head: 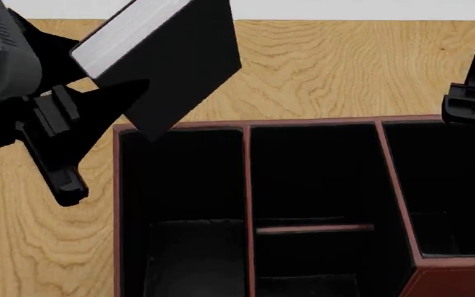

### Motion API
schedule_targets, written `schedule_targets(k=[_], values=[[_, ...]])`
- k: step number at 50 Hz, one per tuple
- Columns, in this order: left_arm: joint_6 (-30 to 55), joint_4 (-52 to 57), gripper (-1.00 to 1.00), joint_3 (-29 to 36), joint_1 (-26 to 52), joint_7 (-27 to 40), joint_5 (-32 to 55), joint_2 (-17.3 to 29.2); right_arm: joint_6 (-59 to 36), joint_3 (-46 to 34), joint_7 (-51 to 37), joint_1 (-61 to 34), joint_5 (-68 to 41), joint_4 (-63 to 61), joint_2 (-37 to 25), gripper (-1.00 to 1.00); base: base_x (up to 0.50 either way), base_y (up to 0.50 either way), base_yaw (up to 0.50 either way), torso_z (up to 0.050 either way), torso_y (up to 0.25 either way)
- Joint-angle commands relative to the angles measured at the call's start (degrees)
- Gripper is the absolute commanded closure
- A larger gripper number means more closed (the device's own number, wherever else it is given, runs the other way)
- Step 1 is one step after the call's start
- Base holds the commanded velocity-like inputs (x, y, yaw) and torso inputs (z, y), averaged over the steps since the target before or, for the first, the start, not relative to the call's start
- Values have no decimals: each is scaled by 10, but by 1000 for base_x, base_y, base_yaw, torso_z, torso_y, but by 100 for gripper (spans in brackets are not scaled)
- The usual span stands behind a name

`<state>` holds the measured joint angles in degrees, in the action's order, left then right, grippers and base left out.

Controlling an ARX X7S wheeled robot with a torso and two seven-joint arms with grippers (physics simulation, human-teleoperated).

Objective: Pick up the book and place it in the back compartment of the caddy.

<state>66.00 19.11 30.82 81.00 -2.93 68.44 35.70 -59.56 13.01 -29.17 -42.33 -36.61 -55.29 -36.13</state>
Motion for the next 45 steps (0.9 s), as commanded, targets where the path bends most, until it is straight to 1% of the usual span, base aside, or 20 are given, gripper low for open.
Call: schedule_targets(k=[1,2,4,5,6,7,17,19,21,22,23,25,30,35,36,45], values=[[-9,-27,100,45,52,-83,-45,-21,-4,7,-5,3,-10,-5,-4,-100,0,0,0,0,0],[-13,-27,100,49,55,-97,-45,-21,-4,8,-6,3,-11,-5,-4,-100,0,0,0,0,10],[-14,-40,100,52,59,-99,-50,-29,-4,7,-6,4,-11,-5,-5,-100,0,0,0,0,0],[-26,-33,100,58,60,-126,-53,-26,-4,8,-7,5,-12,-6,-6,-100,0,0,0,0,0],[-25,-36,100,59,62,-126,-54,-28,-4,8,-7,4,-13,-6,-6,-100,0,0,0,0,0],[-37,-38,100,69,65,-145,-66,-30,-5,9,-8,4,-14,-6,-7,-100,0,0,0,0,0],[-85,-83,100,110,72,-229,-113,-43,-7,10,-15,7,-20,-10,-11,-100,0,0,0,0,2],[-97,-89,100,122,73,-258,-122,-43,-8,12,-16,8,-22,-11,-12,-100,0,0,0,0,0],[-101,-101,100,125,76,-261,-128,-48,-6,12,-17,10,-21,-10,-13,-100,0,0,0,0,0],[-114,-104,100,130,75,-275,-136,-48,-5,11,-17,11,-21,-9,-13,-100,0,0,0,0,0],[-116,-111,100,132,77,-270,-145,-52,-5,11,-18,11,-22,-9,-14,-100,0,0,0,0,10],[-121,-122,100,134,77,-294,-138,-55,-4,12,-19,11,-22,-9,-14,-100,0,0,0,0,0],[-144,-132,100,151,76,-332,-152,-57,-4,18,-20,15,-26,-9,-18,-100,0,0,0,0,0],[-162,-152,100,155,72,-343,-162,-70,-3,20,-22,18,-27,-8,-22,-100,0,0,0,2,2],[-171,-151,100,162,70,-356,-168,-69,-4,20,-22,18,-27,-7,-23,-100,0,0,0,0,0],[-192,-173,100,174,67,-389,-174,-86,9,17,-22,25,-20,2,-28,-100,0,0,0,0,1]])
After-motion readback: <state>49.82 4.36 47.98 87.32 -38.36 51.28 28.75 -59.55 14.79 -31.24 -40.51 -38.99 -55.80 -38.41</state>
